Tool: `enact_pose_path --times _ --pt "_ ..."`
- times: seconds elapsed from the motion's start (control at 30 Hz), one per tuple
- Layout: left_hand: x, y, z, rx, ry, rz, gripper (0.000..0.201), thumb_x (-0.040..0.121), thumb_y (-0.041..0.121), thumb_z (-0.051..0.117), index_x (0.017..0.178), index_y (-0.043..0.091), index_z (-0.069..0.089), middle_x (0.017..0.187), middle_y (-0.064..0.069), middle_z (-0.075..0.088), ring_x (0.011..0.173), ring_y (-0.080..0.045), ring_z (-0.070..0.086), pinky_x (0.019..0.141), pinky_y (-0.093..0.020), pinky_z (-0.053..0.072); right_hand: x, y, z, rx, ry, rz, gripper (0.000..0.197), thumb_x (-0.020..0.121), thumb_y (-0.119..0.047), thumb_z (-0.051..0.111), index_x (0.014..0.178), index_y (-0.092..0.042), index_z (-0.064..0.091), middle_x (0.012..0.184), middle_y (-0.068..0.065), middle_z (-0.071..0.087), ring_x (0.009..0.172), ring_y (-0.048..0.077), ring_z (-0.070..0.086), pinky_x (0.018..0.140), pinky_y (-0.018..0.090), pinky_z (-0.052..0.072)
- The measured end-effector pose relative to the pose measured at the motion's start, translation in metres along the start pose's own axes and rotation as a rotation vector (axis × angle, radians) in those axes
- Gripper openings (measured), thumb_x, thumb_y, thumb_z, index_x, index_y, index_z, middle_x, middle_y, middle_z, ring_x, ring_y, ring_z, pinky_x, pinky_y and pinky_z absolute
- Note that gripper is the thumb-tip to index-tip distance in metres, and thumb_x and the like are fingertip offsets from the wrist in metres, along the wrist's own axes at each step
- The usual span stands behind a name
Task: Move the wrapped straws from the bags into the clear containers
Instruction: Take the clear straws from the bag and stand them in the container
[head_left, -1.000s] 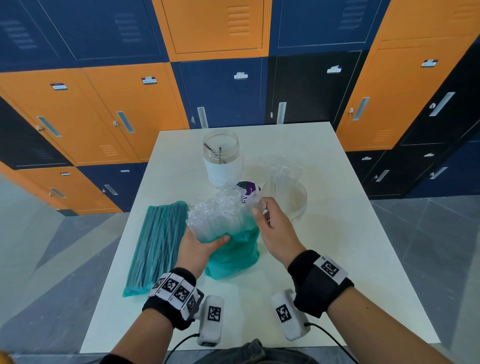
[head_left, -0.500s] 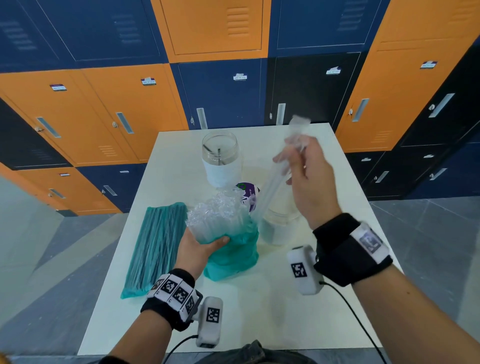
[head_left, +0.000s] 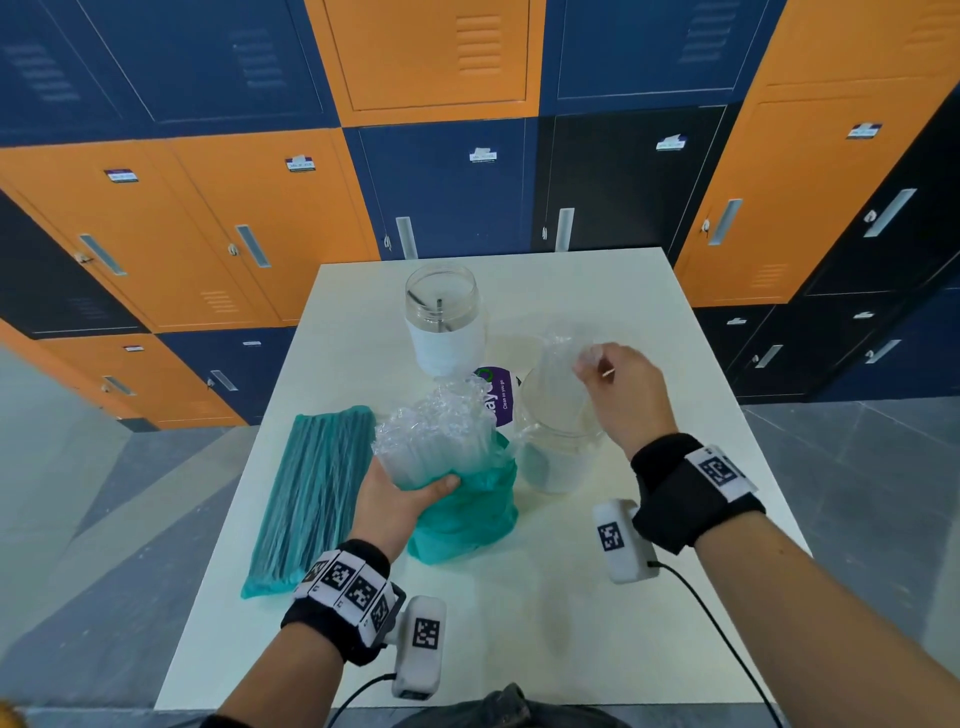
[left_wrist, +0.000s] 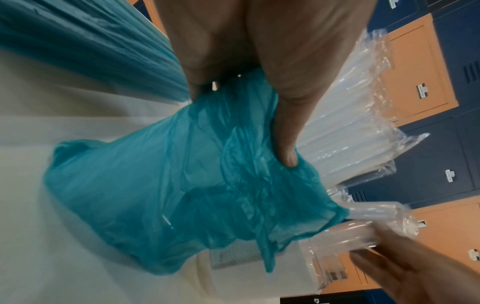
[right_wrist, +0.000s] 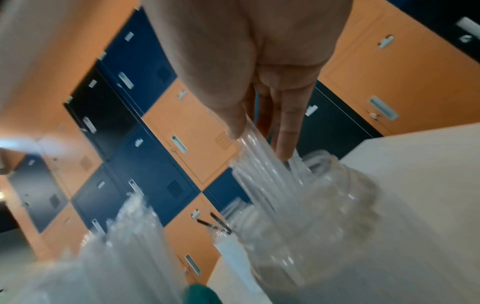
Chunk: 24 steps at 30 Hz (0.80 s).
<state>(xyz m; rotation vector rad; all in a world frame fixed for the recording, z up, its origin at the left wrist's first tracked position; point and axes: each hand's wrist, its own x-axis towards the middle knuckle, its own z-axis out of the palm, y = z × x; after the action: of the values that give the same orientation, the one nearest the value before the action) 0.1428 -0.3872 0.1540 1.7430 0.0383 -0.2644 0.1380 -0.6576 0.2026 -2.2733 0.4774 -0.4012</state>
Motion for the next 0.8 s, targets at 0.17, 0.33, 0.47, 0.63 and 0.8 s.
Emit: enact_pose_path --times 0.17,0.33,0.47,0.63,0.8 --pt "0.001 -0.001 0.000 -0.011 0.011 -0.006 0.070 0.065 0.005 0.087 0.123 0.016 0.050 0.110 0.004 0.066 0.097 -0.001 0.062 0.085 -0.026 0.050 -0.002 0.000 0.010 -0.002 -0.046 0.017 0.015 0.089 -0.012 0.066 0.103 -0.008 0.063 0.100 0.002 0.059 0.087 0.019 0.056 0.080 0.024 0.042" --pt "0.002 -0.001 0.001 -0.017 0.007 0.005 0.065 0.066 0.002 0.086 0.118 0.019 0.051 0.105 0.008 0.066 0.092 0.003 0.062 0.079 -0.018 0.049 0.001 -0.003 0.012 0.063 0.034 0.079 0.038 0.086 0.002 0.064 0.115 -0.016 0.047 0.115 0.002 0.043 0.084 0.020 0.057 0.084 0.033 0.050" --pt "0.003 -0.002 -0.001 -0.014 0.004 0.003 0.065 0.066 0.004 0.087 0.119 0.019 0.051 0.106 0.007 0.066 0.092 0.003 0.063 0.072 -0.012 0.050 0.000 -0.002 0.013 0.071 0.027 0.098 0.037 0.087 -0.001 0.063 0.118 -0.015 0.049 0.116 0.004 0.045 0.084 0.020 0.058 0.086 0.036 0.052" --pt "0.003 -0.002 -0.001 -0.018 0.007 0.005 0.066 0.067 0.005 0.086 0.120 0.019 0.050 0.107 0.007 0.066 0.094 0.002 0.062 0.073 -0.012 0.050 -0.021 -0.023 0.011 0.198 0.151 -0.072 0.036 0.084 0.003 0.053 0.113 -0.018 0.053 0.111 0.000 0.045 0.077 0.006 0.052 0.075 0.020 0.044" --pt "0.005 -0.003 -0.001 -0.014 0.017 0.007 0.069 0.065 0.006 0.088 0.124 0.016 0.052 0.110 0.004 0.067 0.099 -0.006 0.065 0.083 -0.023 0.052 -0.059 -0.036 0.031 0.343 -0.194 -0.254 0.032 0.078 -0.013 0.054 0.109 -0.016 0.061 0.097 0.000 0.053 0.063 0.008 0.047 0.066 0.016 0.042"
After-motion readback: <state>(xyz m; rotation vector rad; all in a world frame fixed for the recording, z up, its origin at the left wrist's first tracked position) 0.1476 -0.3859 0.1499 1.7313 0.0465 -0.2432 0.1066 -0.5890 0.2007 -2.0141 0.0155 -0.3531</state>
